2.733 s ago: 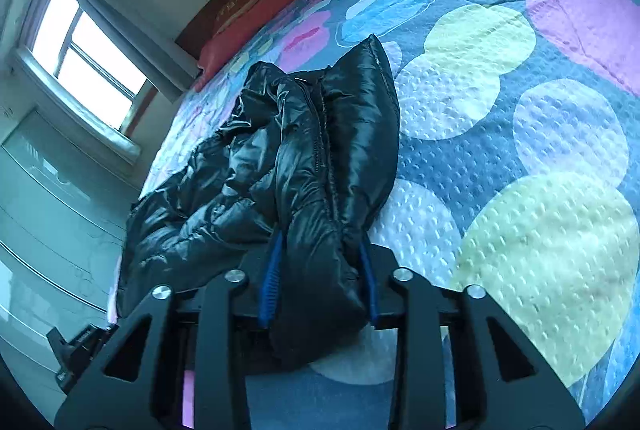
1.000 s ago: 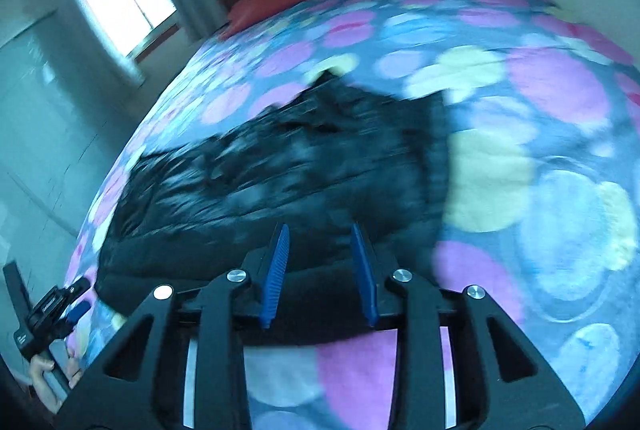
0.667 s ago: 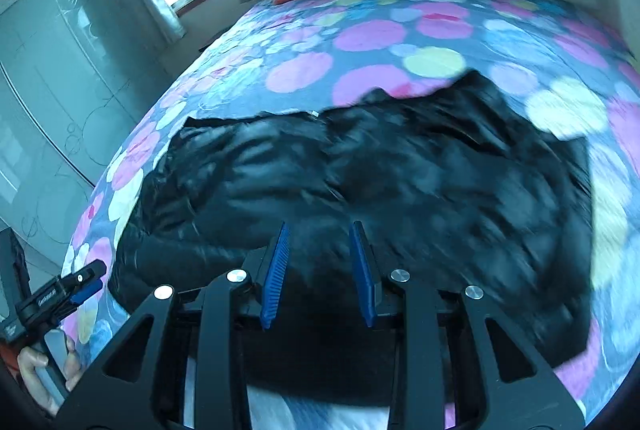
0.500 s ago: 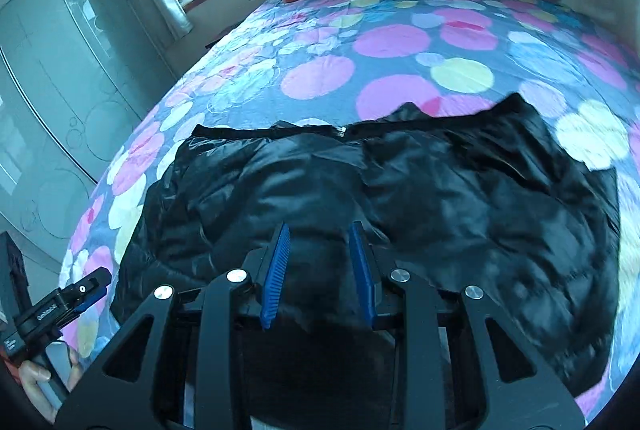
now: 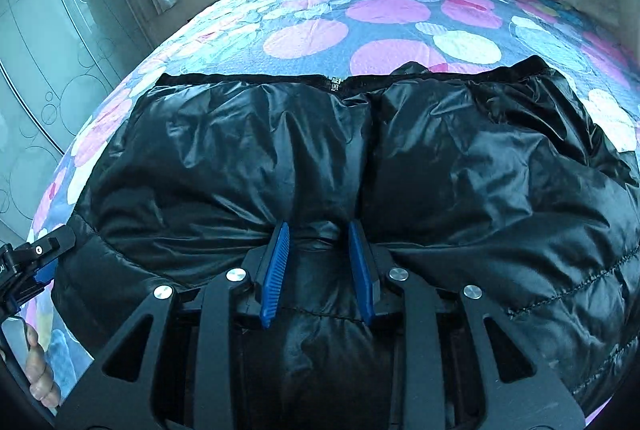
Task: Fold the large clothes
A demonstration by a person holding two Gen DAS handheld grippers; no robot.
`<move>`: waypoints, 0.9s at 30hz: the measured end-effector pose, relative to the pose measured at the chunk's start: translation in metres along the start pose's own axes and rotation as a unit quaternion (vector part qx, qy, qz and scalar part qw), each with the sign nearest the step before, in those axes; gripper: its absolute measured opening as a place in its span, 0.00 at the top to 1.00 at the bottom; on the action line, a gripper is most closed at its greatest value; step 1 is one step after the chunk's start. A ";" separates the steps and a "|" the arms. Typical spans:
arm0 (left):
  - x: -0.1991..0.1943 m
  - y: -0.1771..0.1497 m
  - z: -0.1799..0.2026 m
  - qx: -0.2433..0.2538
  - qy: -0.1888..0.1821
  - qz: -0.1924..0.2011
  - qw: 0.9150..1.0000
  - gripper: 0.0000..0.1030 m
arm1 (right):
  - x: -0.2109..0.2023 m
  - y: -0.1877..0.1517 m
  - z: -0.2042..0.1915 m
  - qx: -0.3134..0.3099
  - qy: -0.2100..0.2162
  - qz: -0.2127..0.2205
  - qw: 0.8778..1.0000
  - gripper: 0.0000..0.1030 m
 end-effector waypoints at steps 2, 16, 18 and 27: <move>0.001 0.000 0.000 -0.002 0.000 -0.001 1.000 0.22 | 0.000 -0.001 0.000 0.001 0.001 0.001 1.000 0.71; 0.032 0.011 0.001 -0.093 -0.028 -0.009 0.995 0.22 | -0.001 -0.002 0.002 0.004 0.002 0.005 1.000 0.71; 0.042 0.011 0.000 -0.117 -0.034 -0.015 0.992 0.22 | -0.001 -0.003 0.002 0.003 0.002 0.006 1.000 0.71; 0.055 0.011 0.001 -0.147 -0.049 -0.004 0.988 0.43 | -0.002 -0.005 -0.001 -0.004 -0.002 0.015 1.000 0.71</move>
Point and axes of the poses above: each gripper's, at about its wrist camera, not at the fingertips, and x roughly the way its jaws point, z to its right, y to its top, the point moved 4 cm from there along x, roughly the way its jaws point, and after that the axes turned 7 degrees about z, right-handed, at the moved point
